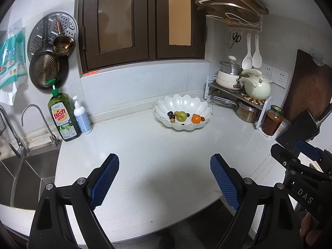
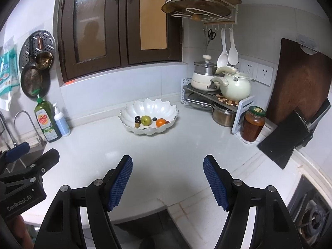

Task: Organize fruits

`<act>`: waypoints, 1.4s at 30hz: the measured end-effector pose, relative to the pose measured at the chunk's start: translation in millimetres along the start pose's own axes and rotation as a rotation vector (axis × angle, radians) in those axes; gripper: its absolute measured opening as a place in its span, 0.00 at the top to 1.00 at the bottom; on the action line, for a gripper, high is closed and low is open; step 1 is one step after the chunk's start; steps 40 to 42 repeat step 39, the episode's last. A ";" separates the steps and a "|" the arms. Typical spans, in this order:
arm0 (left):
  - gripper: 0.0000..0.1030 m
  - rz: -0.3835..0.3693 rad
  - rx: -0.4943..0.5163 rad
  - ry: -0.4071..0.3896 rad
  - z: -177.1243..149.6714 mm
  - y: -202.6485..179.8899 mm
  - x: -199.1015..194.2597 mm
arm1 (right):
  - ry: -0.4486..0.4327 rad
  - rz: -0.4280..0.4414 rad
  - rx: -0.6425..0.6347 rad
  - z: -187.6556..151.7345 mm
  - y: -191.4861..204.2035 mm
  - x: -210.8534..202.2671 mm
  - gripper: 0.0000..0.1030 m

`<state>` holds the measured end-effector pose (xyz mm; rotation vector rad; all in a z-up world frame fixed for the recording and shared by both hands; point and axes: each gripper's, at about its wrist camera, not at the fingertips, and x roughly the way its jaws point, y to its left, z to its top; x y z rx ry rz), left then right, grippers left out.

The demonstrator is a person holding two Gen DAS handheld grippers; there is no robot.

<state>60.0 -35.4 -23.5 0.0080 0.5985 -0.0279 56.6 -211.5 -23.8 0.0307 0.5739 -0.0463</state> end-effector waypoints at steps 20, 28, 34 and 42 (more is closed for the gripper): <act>0.12 0.008 -0.002 -0.003 3.5 -3.7 0.1 | -0.002 0.002 0.006 2.2 -0.8 2.1 0.30; 0.12 -0.004 -0.009 0.011 3.4 -1.8 5.5 | 0.005 -0.002 0.003 1.5 -1.0 5.4 0.30; 0.12 0.006 -0.005 0.006 3.7 -2.3 8.3 | 0.011 -0.004 -0.001 1.2 -1.5 10.1 0.30; 0.09 0.011 -0.003 0.002 7.2 -0.8 11.6 | 0.014 -0.002 -0.003 2.2 -0.6 14.2 0.30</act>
